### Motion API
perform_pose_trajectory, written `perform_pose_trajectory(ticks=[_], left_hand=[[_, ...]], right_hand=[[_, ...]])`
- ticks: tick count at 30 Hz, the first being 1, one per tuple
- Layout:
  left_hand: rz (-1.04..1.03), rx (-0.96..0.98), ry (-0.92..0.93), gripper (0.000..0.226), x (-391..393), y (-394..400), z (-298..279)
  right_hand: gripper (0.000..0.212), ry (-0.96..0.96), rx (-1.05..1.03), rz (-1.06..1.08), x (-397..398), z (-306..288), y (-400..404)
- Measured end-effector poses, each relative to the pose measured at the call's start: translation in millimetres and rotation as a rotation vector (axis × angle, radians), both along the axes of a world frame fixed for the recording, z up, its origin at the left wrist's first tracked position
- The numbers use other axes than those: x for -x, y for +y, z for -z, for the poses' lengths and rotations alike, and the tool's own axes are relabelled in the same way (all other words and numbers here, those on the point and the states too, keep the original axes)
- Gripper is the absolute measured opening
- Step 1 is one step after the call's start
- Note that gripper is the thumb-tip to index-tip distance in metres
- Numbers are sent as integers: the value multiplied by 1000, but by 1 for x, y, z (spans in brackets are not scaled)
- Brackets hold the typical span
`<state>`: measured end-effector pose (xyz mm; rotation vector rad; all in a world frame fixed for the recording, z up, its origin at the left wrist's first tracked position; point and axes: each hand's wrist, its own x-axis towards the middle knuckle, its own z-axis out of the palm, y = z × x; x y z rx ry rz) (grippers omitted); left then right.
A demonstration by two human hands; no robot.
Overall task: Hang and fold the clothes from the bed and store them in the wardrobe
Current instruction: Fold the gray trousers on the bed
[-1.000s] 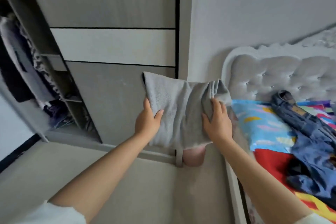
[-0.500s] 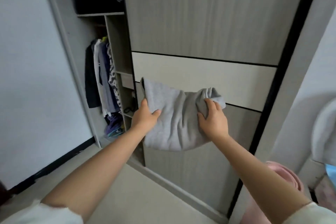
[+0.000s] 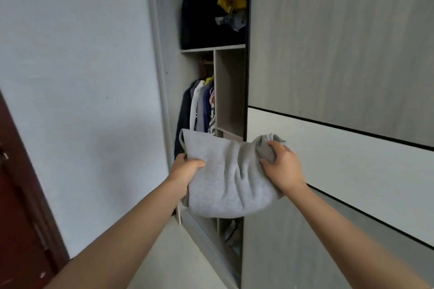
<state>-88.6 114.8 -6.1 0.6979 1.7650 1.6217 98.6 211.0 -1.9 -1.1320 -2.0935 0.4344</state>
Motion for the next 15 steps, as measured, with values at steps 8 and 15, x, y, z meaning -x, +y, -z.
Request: perform_pose_trajectory(ticks=[8, 15], left_hand=[[25, -43, 90, 34, 158, 92, -23], [122, -115, 121, 25, 265, 198, -33]], right_hand=[[36, 66, -60, 24, 155, -14, 88], [42, 160, -102, 201, 254, -19, 161]])
